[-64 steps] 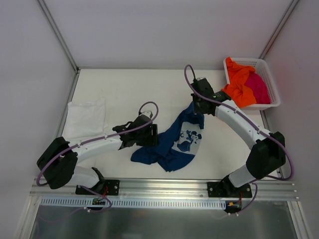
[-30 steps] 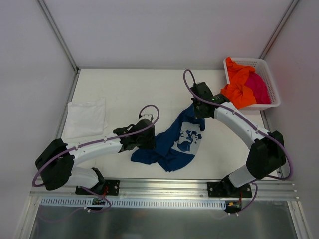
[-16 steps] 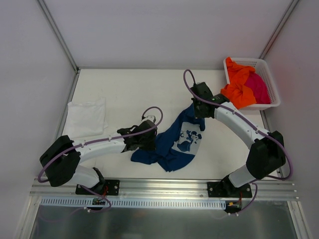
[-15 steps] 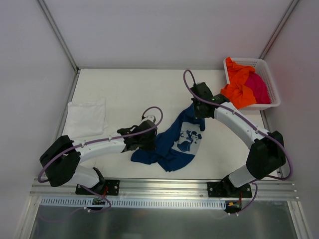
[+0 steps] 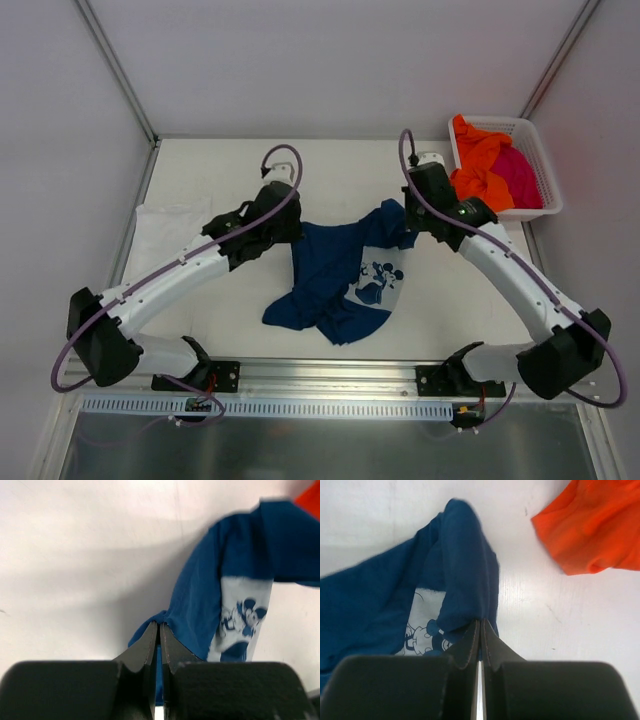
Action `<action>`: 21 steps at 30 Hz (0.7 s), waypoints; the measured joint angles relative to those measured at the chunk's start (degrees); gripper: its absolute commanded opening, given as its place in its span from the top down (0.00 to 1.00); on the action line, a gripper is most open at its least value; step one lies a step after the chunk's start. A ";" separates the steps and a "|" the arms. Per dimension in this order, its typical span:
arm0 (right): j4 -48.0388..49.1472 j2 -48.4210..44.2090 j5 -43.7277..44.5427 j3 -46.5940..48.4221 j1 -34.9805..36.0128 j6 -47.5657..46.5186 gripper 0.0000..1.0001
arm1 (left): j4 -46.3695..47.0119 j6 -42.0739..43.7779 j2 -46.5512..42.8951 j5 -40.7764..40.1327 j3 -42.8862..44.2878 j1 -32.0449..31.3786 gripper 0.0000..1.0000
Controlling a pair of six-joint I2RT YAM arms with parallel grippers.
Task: Fold and stack the t-shirts
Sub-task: Flatten out the tshirt
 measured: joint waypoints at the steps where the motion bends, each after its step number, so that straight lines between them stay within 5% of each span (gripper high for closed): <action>1: -0.52 -1.60 0.39 0.83 0.00 -0.31 0.99 | -0.94 0.79 -0.90 -0.85 1.60 1.05 1.00; 13: -5.27 -20.04 5.18 15.80 0.00 -6.10 0.99 | -12.48 7.54 -13.62 -14.58 14.01 2.82 1.00; 21: -4.07 -22.95 7.78 33.07 0.00 -12.74 1.00 | -16.13 12.35 -19.98 -16.96 27.93 2.82 1.00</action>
